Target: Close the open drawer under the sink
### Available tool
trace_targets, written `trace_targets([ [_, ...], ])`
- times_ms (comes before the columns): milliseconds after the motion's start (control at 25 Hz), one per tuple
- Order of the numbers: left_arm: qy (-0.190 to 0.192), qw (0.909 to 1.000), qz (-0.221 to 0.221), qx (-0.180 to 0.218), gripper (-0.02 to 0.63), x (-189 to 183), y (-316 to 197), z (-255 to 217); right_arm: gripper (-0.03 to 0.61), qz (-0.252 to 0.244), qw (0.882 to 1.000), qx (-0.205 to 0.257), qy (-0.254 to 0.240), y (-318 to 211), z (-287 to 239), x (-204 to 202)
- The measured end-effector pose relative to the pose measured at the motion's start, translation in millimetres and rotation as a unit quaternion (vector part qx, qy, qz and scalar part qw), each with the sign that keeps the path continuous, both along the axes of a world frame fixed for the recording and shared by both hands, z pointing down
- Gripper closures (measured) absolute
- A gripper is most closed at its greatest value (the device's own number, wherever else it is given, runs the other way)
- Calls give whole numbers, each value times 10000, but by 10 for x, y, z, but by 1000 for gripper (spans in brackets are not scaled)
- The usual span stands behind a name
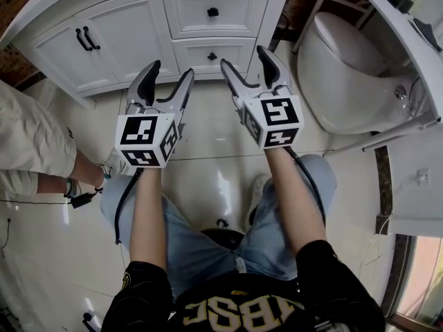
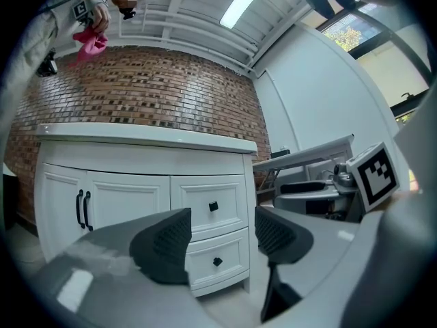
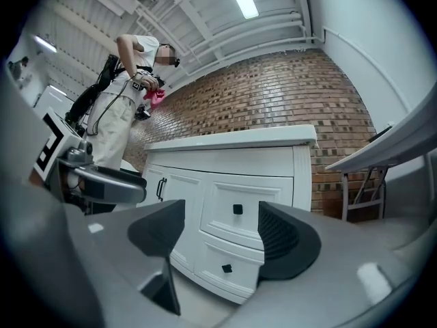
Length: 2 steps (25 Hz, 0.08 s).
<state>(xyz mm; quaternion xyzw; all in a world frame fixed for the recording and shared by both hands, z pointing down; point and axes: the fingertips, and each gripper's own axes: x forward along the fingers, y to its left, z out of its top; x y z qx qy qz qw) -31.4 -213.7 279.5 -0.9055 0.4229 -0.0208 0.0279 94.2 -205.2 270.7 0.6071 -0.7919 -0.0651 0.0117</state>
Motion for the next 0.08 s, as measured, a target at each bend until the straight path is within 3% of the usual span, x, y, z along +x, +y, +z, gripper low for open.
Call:
trace_targets([
  [80, -2, 10000, -17, -1, 319, 4, -7, -2, 249, 21, 10000, -1, -1, -2, -8, 24],
])
